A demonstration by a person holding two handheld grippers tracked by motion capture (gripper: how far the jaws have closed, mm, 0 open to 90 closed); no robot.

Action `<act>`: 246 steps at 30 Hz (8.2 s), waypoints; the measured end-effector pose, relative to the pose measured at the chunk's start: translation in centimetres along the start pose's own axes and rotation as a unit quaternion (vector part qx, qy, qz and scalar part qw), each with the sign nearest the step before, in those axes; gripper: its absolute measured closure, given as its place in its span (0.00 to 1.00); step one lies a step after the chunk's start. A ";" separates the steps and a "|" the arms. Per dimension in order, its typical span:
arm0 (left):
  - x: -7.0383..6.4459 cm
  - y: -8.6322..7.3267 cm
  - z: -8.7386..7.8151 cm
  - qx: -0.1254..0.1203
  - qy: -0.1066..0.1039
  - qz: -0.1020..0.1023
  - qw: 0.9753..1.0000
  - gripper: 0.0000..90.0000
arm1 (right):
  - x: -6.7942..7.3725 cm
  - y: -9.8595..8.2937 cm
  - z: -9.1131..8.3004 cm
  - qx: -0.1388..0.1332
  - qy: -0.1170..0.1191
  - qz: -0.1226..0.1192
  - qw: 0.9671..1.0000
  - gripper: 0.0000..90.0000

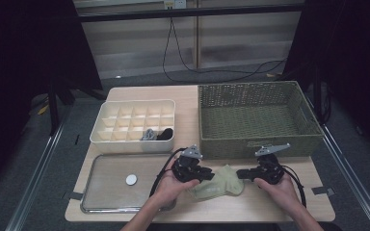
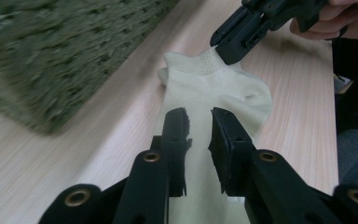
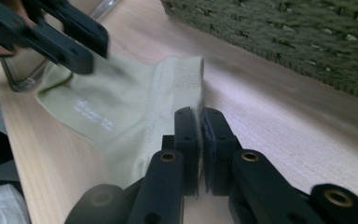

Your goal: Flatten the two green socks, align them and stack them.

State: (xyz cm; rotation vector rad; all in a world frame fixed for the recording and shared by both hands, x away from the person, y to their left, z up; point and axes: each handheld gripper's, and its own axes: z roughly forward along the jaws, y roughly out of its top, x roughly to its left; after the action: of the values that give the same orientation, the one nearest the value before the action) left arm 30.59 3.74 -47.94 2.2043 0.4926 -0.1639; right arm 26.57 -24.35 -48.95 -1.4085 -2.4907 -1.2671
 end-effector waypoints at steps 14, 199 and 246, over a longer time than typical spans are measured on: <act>-0.9 -0.6 2.6 0.044 -0.007 0.027 0.999 0.79 | 0.9 0.6 -1.0 -0.022 0.018 -0.006 1.000 0.96; -0.5 -5.0 -2.9 0.034 0.005 -0.001 0.999 0.73 | 1.6 2.1 -1.9 -0.040 0.028 -0.001 0.999 0.94; -0.9 -3.7 -4.2 -0.008 0.009 -0.005 1.000 0.73 | 5.2 1.8 1.5 0.016 0.057 -0.038 0.998 0.88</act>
State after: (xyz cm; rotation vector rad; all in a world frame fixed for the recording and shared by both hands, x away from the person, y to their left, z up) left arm 28.05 8.86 -47.72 2.1904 0.5136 -0.1444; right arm 25.33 -19.22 -46.83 -1.2096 -2.4993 -1.2758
